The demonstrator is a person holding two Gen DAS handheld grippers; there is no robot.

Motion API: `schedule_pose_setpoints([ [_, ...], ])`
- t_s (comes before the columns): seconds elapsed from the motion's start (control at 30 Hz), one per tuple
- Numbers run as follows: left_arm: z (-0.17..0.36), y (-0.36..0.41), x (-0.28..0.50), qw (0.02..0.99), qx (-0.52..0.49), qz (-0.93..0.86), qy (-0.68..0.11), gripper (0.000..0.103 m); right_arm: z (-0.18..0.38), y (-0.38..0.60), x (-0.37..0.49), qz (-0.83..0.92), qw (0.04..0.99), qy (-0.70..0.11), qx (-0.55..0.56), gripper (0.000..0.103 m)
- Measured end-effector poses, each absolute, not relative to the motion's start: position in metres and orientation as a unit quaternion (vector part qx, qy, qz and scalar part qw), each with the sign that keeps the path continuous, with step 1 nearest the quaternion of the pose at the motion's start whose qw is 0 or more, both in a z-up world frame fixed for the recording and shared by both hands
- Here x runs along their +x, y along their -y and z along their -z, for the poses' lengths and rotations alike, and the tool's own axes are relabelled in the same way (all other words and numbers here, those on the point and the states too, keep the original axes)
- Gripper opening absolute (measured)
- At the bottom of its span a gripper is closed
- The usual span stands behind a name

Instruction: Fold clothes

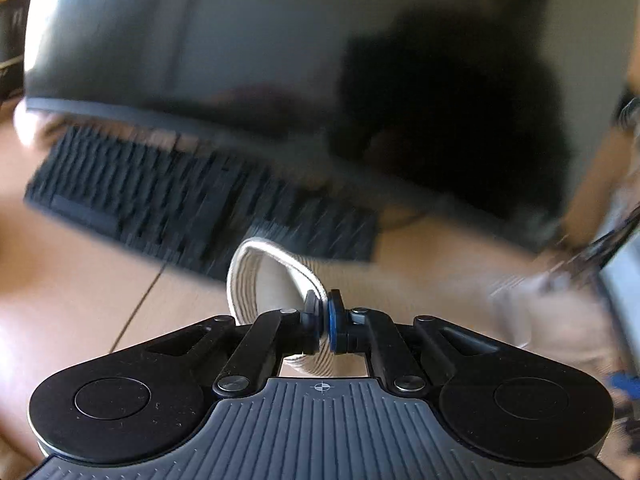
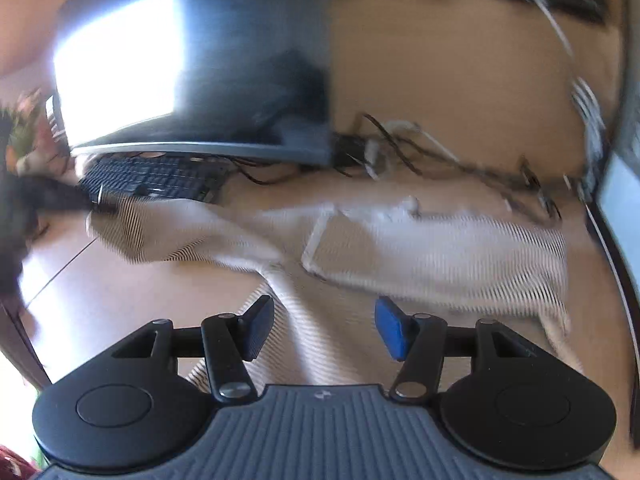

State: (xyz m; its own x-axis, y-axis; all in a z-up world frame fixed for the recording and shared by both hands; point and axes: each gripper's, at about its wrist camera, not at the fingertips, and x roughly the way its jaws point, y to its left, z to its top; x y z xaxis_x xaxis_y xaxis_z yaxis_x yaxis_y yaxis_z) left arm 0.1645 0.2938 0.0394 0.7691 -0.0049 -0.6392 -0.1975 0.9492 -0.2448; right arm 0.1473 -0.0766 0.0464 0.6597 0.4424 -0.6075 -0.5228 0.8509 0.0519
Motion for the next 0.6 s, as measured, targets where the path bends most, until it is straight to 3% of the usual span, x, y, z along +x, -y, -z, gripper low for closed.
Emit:
schedule_pose_setpoints([
  [0.23,-0.098,-0.274,0.148,0.94,-0.15,0.007,-0.305,0.005,-0.056,-0.019,0.136,-0.372,0.896,-0.207,-0.124,0.06],
  [0.5,-0.118,-0.253,0.147,0.942,-0.138,0.055,-0.3,0.005,-0.072,-0.095,0.13,-0.412,0.892,-0.125,-0.133,0.059],
  [0.53,-0.119,-0.251,0.148,0.943,-0.137,0.058,-0.299,0.005,-0.075,-0.097,0.131,-0.41,0.894,-0.123,-0.131,0.057],
  [0.6,-0.12,-0.247,0.15,0.943,-0.137,0.063,-0.297,0.005,-0.08,-0.097,0.134,-0.403,0.897,-0.124,-0.128,0.036],
])
